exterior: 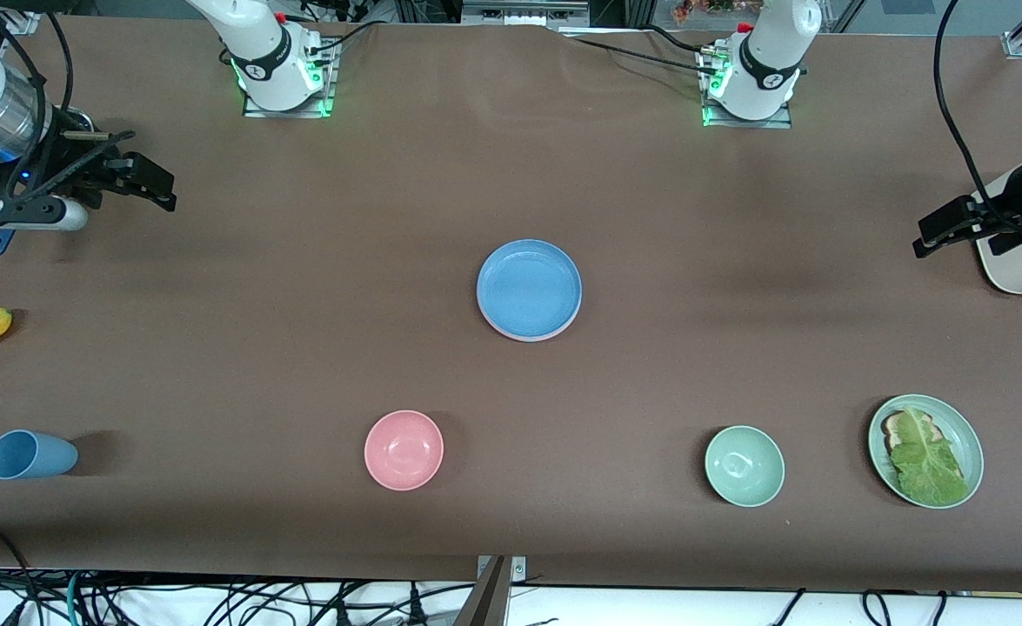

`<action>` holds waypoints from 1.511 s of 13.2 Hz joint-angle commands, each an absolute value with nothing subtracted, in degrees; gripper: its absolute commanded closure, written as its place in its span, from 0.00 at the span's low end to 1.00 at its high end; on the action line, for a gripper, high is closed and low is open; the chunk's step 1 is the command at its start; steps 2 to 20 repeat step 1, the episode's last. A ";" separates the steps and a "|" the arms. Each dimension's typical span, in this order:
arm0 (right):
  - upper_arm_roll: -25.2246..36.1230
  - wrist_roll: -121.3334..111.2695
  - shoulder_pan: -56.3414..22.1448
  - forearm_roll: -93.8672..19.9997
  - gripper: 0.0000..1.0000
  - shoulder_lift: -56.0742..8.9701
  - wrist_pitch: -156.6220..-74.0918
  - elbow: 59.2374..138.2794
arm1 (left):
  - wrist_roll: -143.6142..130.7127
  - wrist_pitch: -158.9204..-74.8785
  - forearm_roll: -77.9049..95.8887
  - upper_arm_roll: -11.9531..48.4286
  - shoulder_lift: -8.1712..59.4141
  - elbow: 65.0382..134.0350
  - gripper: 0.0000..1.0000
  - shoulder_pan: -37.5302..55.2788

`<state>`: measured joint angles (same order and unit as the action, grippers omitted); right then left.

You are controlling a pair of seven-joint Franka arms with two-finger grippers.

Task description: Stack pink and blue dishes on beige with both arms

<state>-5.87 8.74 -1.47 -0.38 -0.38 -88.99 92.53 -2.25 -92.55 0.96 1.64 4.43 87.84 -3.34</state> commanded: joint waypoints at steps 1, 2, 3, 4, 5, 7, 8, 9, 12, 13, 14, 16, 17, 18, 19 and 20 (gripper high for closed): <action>-5.54 8.09 -1.93 0.35 0.00 -0.88 -87.63 91.14 | -1.14 -91.76 2.37 1.49 5.19 86.31 0.00 -3.34; -5.54 8.09 -1.93 0.35 0.00 -0.88 -87.63 91.14 | -1.14 -91.76 2.37 1.49 5.19 86.31 0.00 -3.34; -5.54 8.09 -1.93 0.35 0.00 -0.88 -87.63 91.14 | -1.14 -91.76 2.37 1.49 5.19 86.31 0.00 -3.34; -5.54 8.09 -1.93 0.35 0.00 -0.88 -87.63 91.14 | -1.14 -91.76 2.37 1.49 5.19 86.31 0.00 -3.34; -5.54 8.09 -1.93 0.35 0.00 -0.88 -87.63 91.14 | -1.14 -91.76 2.37 1.49 5.19 86.31 0.00 -3.34; -5.54 8.09 -1.93 0.35 0.00 -0.88 -87.63 91.14 | -1.14 -91.76 2.37 1.49 5.19 86.31 0.00 -3.34; -5.54 8.09 -1.93 0.35 0.00 -0.88 -87.63 91.14 | -1.14 -91.76 2.37 1.49 5.19 86.31 0.00 -3.34; -5.54 8.09 -1.93 0.35 0.00 -0.88 -87.63 91.14 | -1.14 -91.76 2.37 1.49 5.19 86.31 0.00 -3.34; -5.54 8.09 -1.93 0.35 0.00 -0.88 -87.63 91.14 | -1.14 -91.76 2.37 1.49 5.19 86.31 0.00 -3.34; -5.54 8.09 -1.93 0.35 0.00 -0.88 -87.63 91.14 | -1.14 -91.76 2.37 1.49 5.19 86.31 0.00 -3.34; -5.54 8.09 -1.93 0.35 0.00 -0.88 -87.63 91.14 | -1.14 -91.76 2.37 1.49 5.19 86.31 0.00 -3.34; -5.54 8.09 -1.93 0.35 0.00 -0.88 -87.63 91.14 | -1.14 -91.76 2.37 1.49 5.19 86.31 0.00 -3.34; -5.54 8.09 -1.93 0.35 0.00 -0.88 -87.63 91.14 | -1.14 -91.76 2.37 1.49 5.19 86.31 0.00 -3.34; -5.54 8.09 -1.93 0.35 0.00 -0.88 -87.63 91.14 | -1.14 -91.76 2.37 1.49 5.19 86.31 0.00 -3.34; -5.54 8.09 -1.93 0.35 0.00 -0.88 -87.63 91.14 | -1.14 -91.76 2.37 1.49 5.19 86.31 0.00 -3.34; -5.54 8.09 -1.93 0.35 0.00 -0.88 -87.63 91.14 | -1.14 -91.76 2.37 1.49 5.19 86.31 0.00 -3.34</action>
